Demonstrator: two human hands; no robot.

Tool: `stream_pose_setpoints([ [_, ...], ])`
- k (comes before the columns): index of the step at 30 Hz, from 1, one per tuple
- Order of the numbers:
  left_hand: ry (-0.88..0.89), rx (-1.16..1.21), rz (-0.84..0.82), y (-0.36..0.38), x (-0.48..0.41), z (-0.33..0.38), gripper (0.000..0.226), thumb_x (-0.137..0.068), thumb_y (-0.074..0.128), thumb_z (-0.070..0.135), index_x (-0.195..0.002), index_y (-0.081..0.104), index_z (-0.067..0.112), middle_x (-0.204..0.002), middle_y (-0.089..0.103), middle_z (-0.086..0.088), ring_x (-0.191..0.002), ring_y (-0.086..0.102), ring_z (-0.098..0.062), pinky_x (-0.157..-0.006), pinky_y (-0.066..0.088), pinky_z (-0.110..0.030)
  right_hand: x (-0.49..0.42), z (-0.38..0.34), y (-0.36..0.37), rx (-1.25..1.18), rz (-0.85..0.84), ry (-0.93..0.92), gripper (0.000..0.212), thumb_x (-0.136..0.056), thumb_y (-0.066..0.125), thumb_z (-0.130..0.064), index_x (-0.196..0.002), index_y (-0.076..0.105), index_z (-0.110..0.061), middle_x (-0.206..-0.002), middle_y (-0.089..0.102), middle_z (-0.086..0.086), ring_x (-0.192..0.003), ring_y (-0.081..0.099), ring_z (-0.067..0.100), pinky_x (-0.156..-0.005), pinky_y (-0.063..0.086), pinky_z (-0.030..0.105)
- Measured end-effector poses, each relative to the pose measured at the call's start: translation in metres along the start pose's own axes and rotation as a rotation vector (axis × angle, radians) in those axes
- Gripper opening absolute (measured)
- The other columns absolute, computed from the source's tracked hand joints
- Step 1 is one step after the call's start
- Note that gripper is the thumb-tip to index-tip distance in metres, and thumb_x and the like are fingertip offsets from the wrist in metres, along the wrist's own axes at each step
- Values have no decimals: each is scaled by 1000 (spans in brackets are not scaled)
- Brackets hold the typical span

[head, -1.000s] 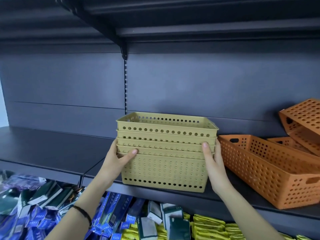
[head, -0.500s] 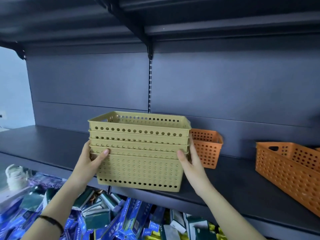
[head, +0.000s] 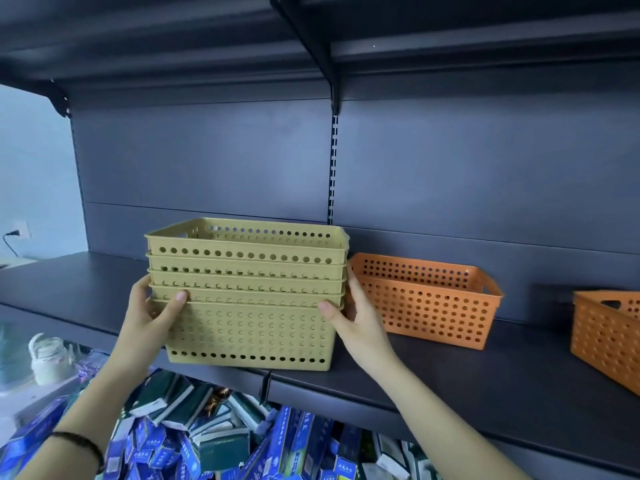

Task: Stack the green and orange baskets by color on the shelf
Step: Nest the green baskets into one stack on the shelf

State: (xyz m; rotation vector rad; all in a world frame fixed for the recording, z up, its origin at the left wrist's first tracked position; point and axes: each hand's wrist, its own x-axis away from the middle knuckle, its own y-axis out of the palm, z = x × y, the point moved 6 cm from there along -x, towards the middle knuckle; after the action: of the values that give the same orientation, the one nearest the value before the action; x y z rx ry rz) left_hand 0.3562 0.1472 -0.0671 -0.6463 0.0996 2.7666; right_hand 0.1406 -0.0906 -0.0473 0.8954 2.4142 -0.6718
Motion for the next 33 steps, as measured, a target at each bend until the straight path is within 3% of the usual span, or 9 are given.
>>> stream_pose_setpoints([
  [4, 13, -79, 51, 2, 1, 1, 66, -81, 65, 50, -136, 33, 31, -129, 54, -3, -108, 57, -24, -90, 48, -48, -9, 10, -9, 94, 61, 38, 49, -90, 59, -36, -136, 43, -32, -136, 49, -16, -124, 46, 3, -105, 39, 26],
  [8, 30, -129, 118, 12, 7, 0, 61, -88, 60, 42, -140, 30, 30, -122, 51, 3, -106, 54, -23, -87, 42, -41, 3, 23, -74, 509, 461, 2, 31, -90, 60, -27, -118, 62, -14, -121, 61, 3, -118, 50, 21, -100, 38, 34],
  [11, 54, -134, 174, 21, 17, 5, 59, -88, 61, 40, -137, 32, 28, -113, 58, -3, -100, 53, -22, -83, 40, -39, 14, 39, -123, 791, 666, 89, 39, -83, 64, -15, -121, 60, -14, -128, 57, 9, -126, 39, 32, -105, 33, 46],
  [14, 53, -119, 216, 35, 28, 12, 58, -86, 63, 40, -134, 33, 26, -106, 61, -3, -97, 55, -22, -81, 42, -39, 17, 56, -150, 934, 562, 272, 56, -83, 64, -23, -136, 46, -18, -147, 40, 6, -138, 23, 33, -109, 22, 54],
  [17, 56, -181, 253, 48, 41, 19, 63, -77, 67, 55, -125, 33, 33, -118, 58, 0, -106, 57, -20, -79, 45, -45, 23, 63, -165, 1066, 433, 350, 63, -83, 62, -25, -141, 37, -22, -151, 32, 1, -139, 15, 35, -112, 12, 57],
  [23, 55, -255, 272, 63, 51, 28, 70, -71, 70, 57, -124, 32, 31, -132, 40, -7, -117, 50, -29, -85, 45, -54, 40, 31, -183, 1275, 523, 267, 36, -79, 64, -6, -112, 63, -19, -118, 58, 5, -118, 32, 34, -105, 10, 66],
  [27, 80, -121, 267, 65, 53, 26, 71, -65, 68, 63, -122, 33, 37, -125, 51, -1, -118, 53, -32, -90, 47, -57, 55, 16, -193, 1209, 550, 67, 22, -77, 68, -6, -96, 73, -16, -99, 63, 5, -106, 35, 27, -99, 20, 61],
  [30, 81, -132, 351, 70, 65, 27, 68, -73, 67, 47, -129, 34, 27, -127, 54, -8, -120, 51, -34, -94, 45, -56, 64, 15, -208, 1113, 541, 68, 15, -80, 66, -13, -92, 73, -17, -98, 61, 3, -107, 37, 25, -99, 21, 57],
  [33, 126, -250, 489, 89, 96, 42, 70, -74, 66, 24, -135, 35, 8, -141, 39, -20, -130, 34, -41, -107, 29, -54, 74, 15, -229, 1076, 556, 80, 11, -77, 68, -16, -86, 74, -16, -95, 60, 4, -107, 38, 27, -103, 19, 57],
])
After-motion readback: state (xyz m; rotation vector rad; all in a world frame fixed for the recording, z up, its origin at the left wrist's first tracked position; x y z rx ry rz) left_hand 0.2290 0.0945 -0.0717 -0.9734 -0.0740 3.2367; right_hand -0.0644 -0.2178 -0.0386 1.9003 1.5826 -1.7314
